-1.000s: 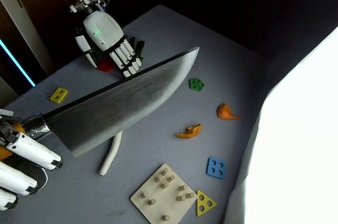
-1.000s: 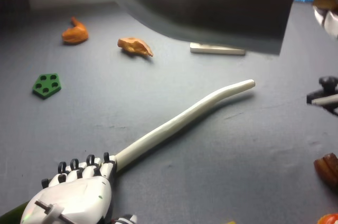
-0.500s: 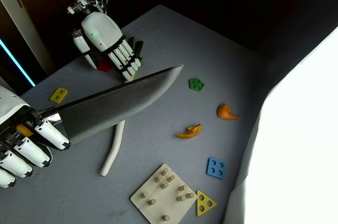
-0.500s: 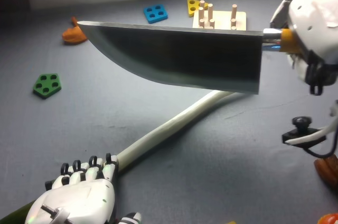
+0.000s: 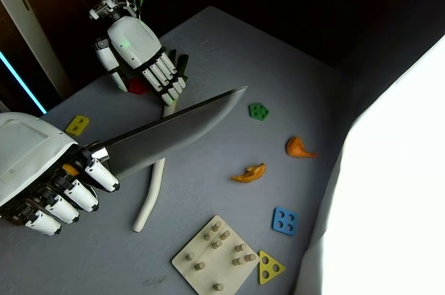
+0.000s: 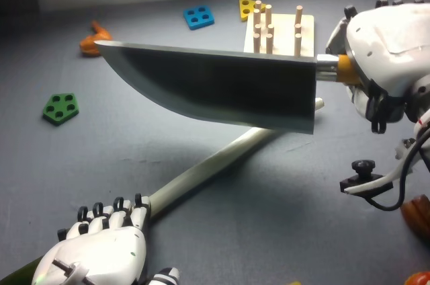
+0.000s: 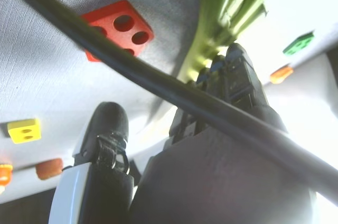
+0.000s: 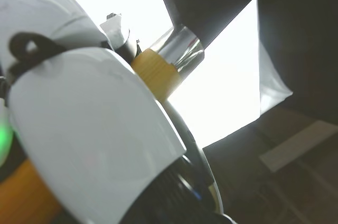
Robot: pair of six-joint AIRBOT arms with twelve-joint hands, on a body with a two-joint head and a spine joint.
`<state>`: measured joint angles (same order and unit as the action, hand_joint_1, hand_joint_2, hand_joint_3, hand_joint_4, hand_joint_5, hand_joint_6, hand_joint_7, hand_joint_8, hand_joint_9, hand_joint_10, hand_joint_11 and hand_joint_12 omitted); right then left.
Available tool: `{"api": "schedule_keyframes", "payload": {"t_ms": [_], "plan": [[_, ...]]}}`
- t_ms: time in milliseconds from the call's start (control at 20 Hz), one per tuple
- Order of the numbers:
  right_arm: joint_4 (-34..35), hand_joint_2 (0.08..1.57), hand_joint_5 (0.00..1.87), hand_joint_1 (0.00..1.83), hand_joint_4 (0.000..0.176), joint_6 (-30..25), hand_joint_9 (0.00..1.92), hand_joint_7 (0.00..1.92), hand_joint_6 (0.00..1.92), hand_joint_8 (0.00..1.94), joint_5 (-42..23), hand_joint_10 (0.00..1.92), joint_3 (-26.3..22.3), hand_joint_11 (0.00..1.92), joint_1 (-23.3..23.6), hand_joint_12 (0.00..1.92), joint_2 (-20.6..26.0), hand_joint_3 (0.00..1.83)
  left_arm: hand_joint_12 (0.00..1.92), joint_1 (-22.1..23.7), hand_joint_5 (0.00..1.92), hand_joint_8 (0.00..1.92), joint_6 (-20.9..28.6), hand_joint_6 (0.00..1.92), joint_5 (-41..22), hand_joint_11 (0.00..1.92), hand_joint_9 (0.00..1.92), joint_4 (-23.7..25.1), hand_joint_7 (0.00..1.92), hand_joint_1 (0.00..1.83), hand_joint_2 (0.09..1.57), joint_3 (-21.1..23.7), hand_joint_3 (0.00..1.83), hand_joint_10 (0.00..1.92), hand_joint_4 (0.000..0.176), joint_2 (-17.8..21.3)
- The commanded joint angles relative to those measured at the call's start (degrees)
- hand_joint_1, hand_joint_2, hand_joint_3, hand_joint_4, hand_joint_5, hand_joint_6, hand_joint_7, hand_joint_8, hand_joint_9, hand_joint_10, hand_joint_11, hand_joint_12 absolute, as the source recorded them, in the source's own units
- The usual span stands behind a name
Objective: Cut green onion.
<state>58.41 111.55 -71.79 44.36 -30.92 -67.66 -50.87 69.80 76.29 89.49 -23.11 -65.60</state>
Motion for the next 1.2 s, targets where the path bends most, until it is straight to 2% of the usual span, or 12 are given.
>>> {"api": "schedule_keyframes", "payload": {"t_ms": [0,150,350,550,800,900,950,1050,1100,1150], "plan": [[-5.4,1.15,1.21,1.54,0.176,-1.3,1.47,1.41,1.92,1.94,-4.6,1.92,0.3,1.52,0.4,1.92,0.1,0.00,0.00,-0.1,0.00,0.00,0.1,0.00,-1.0,0.00,0.02,1.8,0.00,0.30,1.46,-0.3,0.00,0.00,0.020,-0.8],[-6.8,1.14,1.18,1.53,0.176,-1.7,1.47,1.40,1.92,1.94,-5.1,1.92,2.1,1.52,-0.7,1.92,-1.5,0.00,0.00,0.1,0.00,0.00,0.1,0.00,-1.0,0.00,0.03,1.9,0.00,0.35,1.45,-0.3,0.00,0.00,0.020,-0.8],[-10.8,1.13,1.26,1.54,0.176,-3.6,1.50,1.42,1.92,1.94,-6.1,1.92,3.1,1.55,-2.6,1.92,-2.4,0.00,0.00,0.1,0.00,0.00,0.1,0.00,-1.0,0.00,0.02,2.0,0.00,0.34,1.45,-0.4,0.00,0.00,0.018,-0.8],[-14.5,1.14,1.18,1.52,0.176,-3.8,1.47,1.39,1.92,1.94,-8.8,1.92,3.1,1.53,-4.7,1.92,-2.8,0.00,0.00,0.0,0.00,0.00,0.1,0.00,-1.0,0.00,0.02,2.1,0.00,0.38,1.45,-0.4,0.00,0.00,0.006,-0.8],[-15.4,1.15,1.21,1.53,0.176,-1.2,1.48,1.41,1.92,1.94,-10.5,1.92,2.7,1.53,-5.5,1.92,-2.4,0.00,0.00,0.4,0.00,0.00,0.1,0.00,-1.0,0.00,0.04,2.1,0.01,0.36,1.45,-0.4,0.00,0.01,0.010,-0.8],[-15.5,1.16,1.20,1.52,0.176,-1.0,1.46,1.39,1.92,1.94,-10.4,1.92,2.7,1.52,-5.6,1.92,-1.8,0.01,0.00,0.4,0.00,0.00,0.1,0.00,-1.0,0.00,0.05,2.1,0.01,0.39,1.44,-0.4,0.00,0.01,0.007,-0.8],[-15.5,1.16,1.17,1.51,0.176,-0.8,1.45,1.37,1.92,1.94,-10.4,1.92,2.7,1.52,-5.7,1.92,-1.6,0.00,0.00,0.4,0.01,0.00,0.1,0.00,-1.0,0.00,0.03,2.1,0.01,0.46,1.41,-0.4,0.00,0.01,0.010,-0.8],[-15.5,1.15,1.19,1.52,0.176,-0.3,1.48,1.40,1.92,1.94,-10.2,1.92,2.7,1.54,-6.0,1.92,-1.1,0.00,0.00,0.4,0.00,0.00,0.1,0.00,-1.0,0.00,0.04,2.1,0.00,0.40,1.43,-0.4,0.00,0.01,0.019,-0.8],[-15.4,1.15,1.19,1.52,0.176,-0.2,1.48,1.40,1.92,1.94,-9.9,1.92,2.8,1.54,-6.1,1.92,-0.7,0.00,0.00,0.3,0.00,0.00,0.1,0.00,-1.0,0.00,0.04,2.1,0.00,0.39,1.43,-0.5,0.00,0.01,0.019,-0.8],[-15.4,1.14,1.22,1.52,0.176,-0.2,1.49,1.41,1.92,1.94,-9.7,1.92,2.9,1.55,-6.2,1.92,-0.4,0.00,0.00,0.2,0.00,0.00,0.1,0.00,-1.0,0.00,0.04,2.1,0.00,0.31,1.46,-0.5,0.01,0.01,0.012,-0.8]]}}
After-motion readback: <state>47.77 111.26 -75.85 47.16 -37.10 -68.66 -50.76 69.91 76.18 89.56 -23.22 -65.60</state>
